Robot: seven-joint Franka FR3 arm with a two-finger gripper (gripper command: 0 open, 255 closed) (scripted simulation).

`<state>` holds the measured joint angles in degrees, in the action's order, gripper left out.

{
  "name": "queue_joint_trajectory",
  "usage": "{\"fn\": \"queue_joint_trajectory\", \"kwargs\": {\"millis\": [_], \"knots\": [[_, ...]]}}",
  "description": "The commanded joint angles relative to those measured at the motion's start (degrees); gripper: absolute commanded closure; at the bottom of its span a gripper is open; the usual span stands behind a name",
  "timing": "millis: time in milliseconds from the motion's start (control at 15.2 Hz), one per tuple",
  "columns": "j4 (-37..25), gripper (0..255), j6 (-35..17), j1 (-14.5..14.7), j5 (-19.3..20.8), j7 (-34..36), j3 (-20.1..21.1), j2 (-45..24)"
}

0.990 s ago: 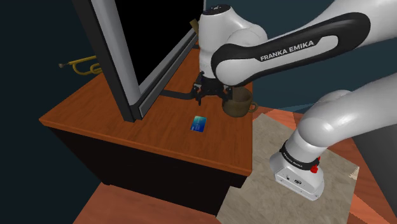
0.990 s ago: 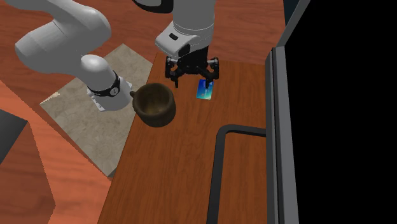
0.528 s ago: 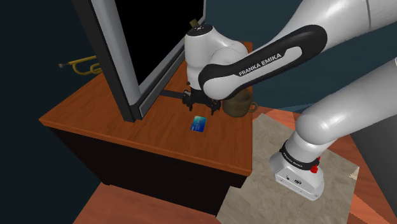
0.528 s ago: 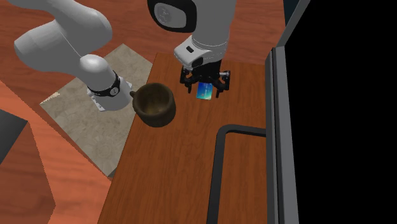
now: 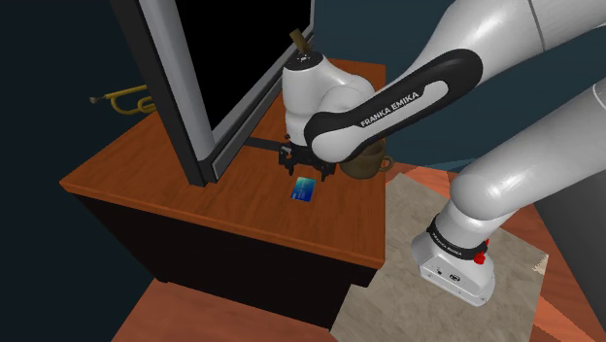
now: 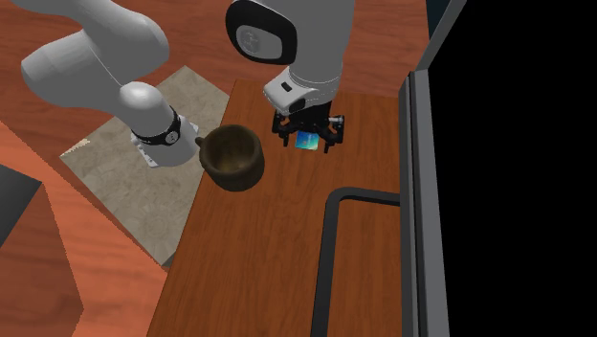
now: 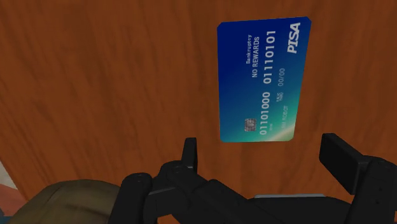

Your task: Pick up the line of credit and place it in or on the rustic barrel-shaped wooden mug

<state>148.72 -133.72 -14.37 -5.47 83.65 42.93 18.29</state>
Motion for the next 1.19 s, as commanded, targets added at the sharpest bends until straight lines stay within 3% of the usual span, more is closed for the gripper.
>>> {"fn": "queue_joint_trajectory", "kwargs": {"millis": [0,132,198,792,1122], "knots": [[0.01,0,-0.05,-0.02,0.02,0.02,0.01,-0.03],[0.01,0,-0.04,-0.01,0.02,0.01,0.01,-0.02],[0.01,255,-0.04,-0.01,0.02,0.01,0.01,-0.02],[0.01,255,-0.05,-0.01,0.03,0.02,0.01,-0.04],[-1.73,255,4.56,1.22,-1.65,-1.89,-1.83,3.19]]}}
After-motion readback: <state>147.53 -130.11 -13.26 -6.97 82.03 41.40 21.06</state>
